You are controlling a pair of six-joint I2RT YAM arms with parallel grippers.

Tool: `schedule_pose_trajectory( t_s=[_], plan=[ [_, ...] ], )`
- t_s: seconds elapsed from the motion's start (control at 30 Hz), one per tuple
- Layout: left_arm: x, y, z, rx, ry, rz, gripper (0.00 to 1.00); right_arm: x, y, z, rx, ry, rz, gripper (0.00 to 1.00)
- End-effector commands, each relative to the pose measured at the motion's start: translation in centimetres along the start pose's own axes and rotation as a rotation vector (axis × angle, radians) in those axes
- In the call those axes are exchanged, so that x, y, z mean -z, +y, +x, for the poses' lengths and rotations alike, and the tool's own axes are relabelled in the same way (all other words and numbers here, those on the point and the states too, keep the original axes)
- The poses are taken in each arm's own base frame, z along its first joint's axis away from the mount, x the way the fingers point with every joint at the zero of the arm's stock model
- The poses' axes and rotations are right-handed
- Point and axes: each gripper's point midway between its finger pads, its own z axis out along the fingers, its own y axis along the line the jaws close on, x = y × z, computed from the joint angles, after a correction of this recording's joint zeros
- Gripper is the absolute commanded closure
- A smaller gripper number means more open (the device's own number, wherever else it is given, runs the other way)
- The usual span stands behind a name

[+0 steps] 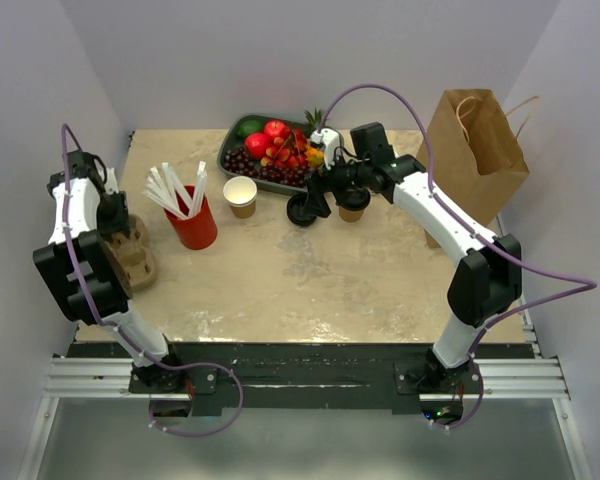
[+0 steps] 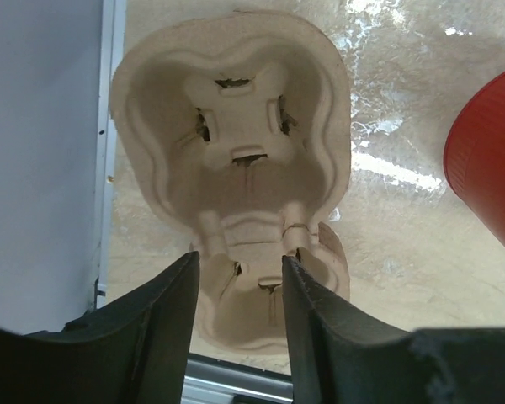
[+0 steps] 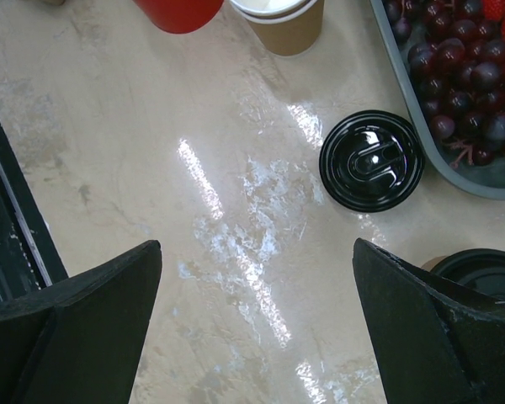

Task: Pack the takeout coffee

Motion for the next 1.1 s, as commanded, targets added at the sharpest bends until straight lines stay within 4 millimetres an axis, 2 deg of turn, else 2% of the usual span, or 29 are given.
schedule_pose_trajectory(
  t_s=[0.0, 0.17, 0.37, 0.57, 0.73, 1.07],
  plan=[
    [-1.3, -0.6, -0.5, 0.043, -0.021, 0.023, 0.52, 0.8, 0.1, -1.2, 0.019, -0.011, 0.021, 0.01],
    [-2.9, -1.3, 0.5, 0.055, 0.020, 0.056, 0.58, 0.9, 0.2, -1.3, 0.017, -0.015, 0.023, 0.01],
    [-2.8, -0.9, 0.4, 0.051, 0.012, 0.035, 0.57, 1.0, 0.2, -1.1, 0.020, -0.016, 0.026, 0.01],
    [-3.4, -1.2, 1.6, 0.049, 0.045, 0.045, 0.55, 0.7, 0.3, -0.9, 0.012, -0.017, 0.014, 0.01],
    [-3.0, -1.1, 1.3, 0.050, 0.034, 0.041, 0.54, 0.6, 0.3, -1.0, 0.012, -0.017, 0.011, 0.01],
    [-3.0, -1.2, 2.2, 0.047, 0.050, 0.040, 0.53, 0.3, 0.3, -0.8, 0.001, -0.015, 0.002, 0.01]
  ],
)
